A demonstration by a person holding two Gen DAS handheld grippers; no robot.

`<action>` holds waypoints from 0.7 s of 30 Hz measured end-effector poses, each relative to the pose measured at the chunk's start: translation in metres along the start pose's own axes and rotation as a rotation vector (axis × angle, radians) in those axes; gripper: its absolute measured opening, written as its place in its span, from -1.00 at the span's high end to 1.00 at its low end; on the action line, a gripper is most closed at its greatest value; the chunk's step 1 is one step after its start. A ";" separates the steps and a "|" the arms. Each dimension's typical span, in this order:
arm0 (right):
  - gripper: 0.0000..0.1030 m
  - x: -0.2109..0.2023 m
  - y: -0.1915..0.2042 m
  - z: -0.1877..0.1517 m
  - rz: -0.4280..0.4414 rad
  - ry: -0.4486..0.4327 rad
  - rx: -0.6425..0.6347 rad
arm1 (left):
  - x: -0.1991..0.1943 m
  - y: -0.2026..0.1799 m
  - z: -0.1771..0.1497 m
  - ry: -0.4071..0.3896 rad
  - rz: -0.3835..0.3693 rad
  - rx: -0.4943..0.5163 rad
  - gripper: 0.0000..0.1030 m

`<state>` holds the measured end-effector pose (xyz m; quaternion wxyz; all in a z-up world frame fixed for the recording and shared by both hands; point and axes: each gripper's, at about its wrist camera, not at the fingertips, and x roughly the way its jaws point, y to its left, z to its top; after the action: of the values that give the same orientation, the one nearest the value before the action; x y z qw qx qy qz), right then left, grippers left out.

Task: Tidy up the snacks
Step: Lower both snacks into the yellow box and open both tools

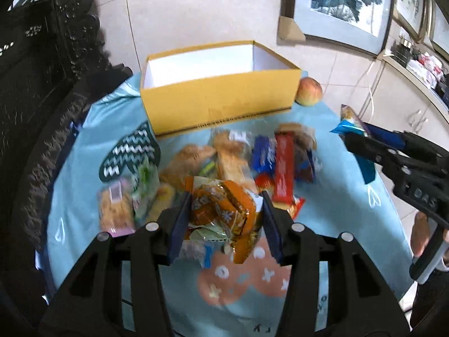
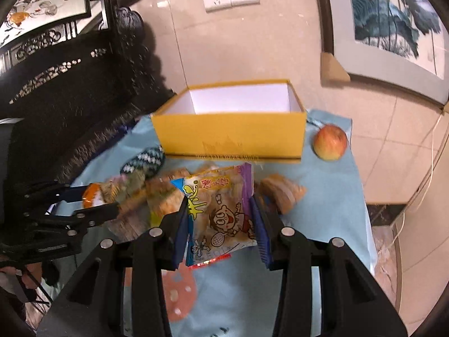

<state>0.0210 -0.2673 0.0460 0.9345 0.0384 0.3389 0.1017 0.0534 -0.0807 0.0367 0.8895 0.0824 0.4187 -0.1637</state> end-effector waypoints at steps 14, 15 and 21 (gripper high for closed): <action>0.18 0.060 -0.040 0.096 -0.019 -0.087 0.076 | 0.046 0.034 0.127 -0.072 0.073 -0.134 0.06; 0.18 0.070 -0.045 0.101 -0.018 -0.093 0.096 | 0.052 0.037 0.133 -0.072 0.071 -0.144 0.06; 0.18 0.123 -0.064 0.120 -0.051 -0.137 0.146 | 0.109 0.062 0.173 -0.077 0.083 -0.199 0.06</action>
<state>0.2012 -0.3032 0.0522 0.9526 0.1044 0.2814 0.0500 0.2647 -0.0963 0.0628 0.9146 0.0046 0.3947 -0.0875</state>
